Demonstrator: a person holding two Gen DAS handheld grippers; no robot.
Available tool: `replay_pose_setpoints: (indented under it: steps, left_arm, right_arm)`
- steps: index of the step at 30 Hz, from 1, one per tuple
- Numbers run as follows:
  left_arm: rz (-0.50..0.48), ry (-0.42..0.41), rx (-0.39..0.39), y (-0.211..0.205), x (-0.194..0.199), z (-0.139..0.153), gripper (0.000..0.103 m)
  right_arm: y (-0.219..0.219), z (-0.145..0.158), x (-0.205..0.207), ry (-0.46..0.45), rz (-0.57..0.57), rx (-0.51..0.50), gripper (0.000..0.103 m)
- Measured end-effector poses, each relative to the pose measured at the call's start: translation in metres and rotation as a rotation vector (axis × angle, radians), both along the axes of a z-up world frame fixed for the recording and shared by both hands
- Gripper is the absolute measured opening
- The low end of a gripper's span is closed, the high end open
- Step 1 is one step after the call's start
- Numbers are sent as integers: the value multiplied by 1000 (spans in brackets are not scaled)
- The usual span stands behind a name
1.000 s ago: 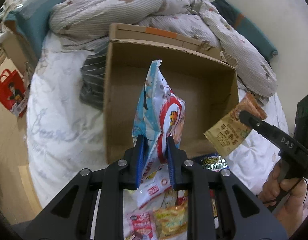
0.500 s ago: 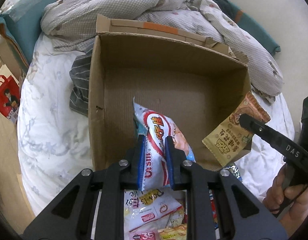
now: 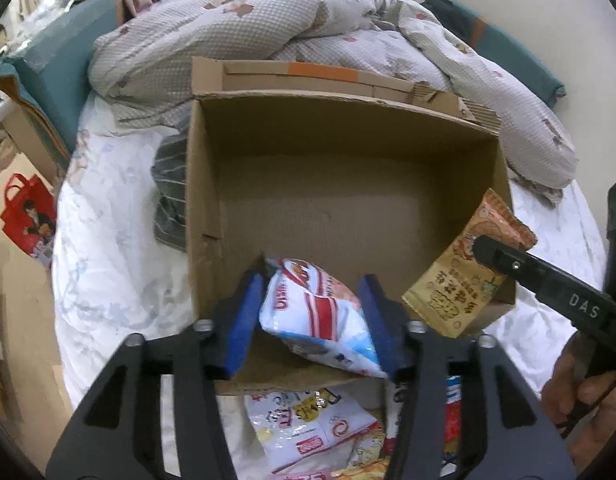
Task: Organize snacks
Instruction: 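Lower both held bags into the cardboard box and open both grippers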
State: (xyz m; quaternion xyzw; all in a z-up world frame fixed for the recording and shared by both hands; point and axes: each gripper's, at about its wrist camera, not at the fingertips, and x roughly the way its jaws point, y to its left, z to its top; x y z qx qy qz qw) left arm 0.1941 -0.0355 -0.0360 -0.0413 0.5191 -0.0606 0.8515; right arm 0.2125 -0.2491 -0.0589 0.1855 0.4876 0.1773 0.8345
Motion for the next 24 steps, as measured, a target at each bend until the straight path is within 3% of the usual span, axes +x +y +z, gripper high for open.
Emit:
replay_pose_setpoints:
  steps: [1,3,6,8,9,14,24]
  left_arm:
    - [7,-6,3,1,0,1,57]
    - [19,-11,5,1,-1,3,75]
    - [13,-33,30,-1,-4,6,76]
    - [7,-57,44,-2,-6,10,76]
    - [8,-76,47,-1,-8,13,76]
    - [18,-114,42,4,-11,21,76]
    - [46,-109,35,13,-21,25,76]
  right_arm:
    - [0,0,0,1,1,-1,24]
    - [1,0,-1,2,4,-6,25]
    - [6,4,-1,-22,18,-36,34]
    - [9,8,-4,-52,10,-77,89]
    - [9,11,-6,-73,-3,-87,94]
    - [9,15,-6,-83,-3,-106,94]
    - [3,22,-14,-76,-11,-81,94]
